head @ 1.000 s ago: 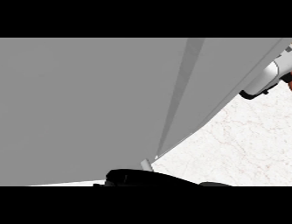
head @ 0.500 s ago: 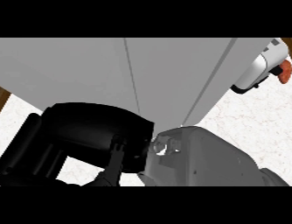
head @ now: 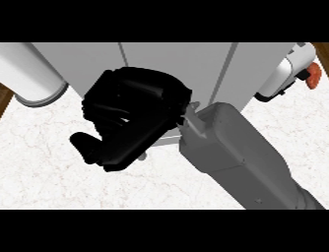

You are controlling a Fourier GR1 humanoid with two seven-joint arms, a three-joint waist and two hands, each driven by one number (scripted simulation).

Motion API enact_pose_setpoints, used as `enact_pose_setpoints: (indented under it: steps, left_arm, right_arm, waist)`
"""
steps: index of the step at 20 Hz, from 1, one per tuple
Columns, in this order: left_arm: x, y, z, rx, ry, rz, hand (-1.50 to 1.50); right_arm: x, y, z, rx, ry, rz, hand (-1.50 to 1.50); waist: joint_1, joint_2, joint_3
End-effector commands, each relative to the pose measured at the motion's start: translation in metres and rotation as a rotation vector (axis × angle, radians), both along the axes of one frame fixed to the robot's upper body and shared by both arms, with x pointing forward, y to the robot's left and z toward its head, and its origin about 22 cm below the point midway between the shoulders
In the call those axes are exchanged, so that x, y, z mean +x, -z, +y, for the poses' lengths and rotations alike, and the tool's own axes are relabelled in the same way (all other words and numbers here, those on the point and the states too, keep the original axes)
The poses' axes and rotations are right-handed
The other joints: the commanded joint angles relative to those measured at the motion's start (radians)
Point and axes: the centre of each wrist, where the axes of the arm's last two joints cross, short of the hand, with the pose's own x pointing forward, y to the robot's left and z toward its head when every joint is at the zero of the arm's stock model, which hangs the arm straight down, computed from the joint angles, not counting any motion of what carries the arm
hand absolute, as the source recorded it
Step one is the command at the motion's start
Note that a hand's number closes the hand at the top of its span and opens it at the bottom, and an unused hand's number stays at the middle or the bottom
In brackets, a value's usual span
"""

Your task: Pick up the bottled water, place it into the cabinet and close the cabinet

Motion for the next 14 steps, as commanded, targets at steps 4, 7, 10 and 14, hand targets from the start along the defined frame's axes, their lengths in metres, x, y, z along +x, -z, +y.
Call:
enact_pose_setpoints:
  steps: [4, 7, 10, 14]
  left_arm:
    - [-0.021, 0.002, 0.011, -0.016, -0.001, -0.005, -1.5]
    - [-0.012, -0.006, 0.005, 0.004, 0.012, -0.004, -1.5]
    - [-0.01, 0.008, -0.001, -0.018, 0.012, -0.01, -1.5]
    - [-0.001, 0.002, -0.01, -0.005, 0.022, 0.007, -1.5]
  right_arm:
    - [0.045, 0.027, -0.045, 0.033, 0.162, 0.024, 1.5]
    - [0.053, 0.02, -0.063, 0.032, 0.193, -0.067, 1.5]
    - [0.064, 0.016, -0.033, 0.031, 0.231, -0.128, 1.5]
    - [0.076, 0.01, -0.054, 0.048, 0.266, -0.17, 1.5]
  waist:
    - [-0.004, 0.0, 0.0]
    - [-0.011, 0.0, 0.001]
    - [0.003, 0.003, 0.0]
    - [-0.004, 0.004, 0.001]
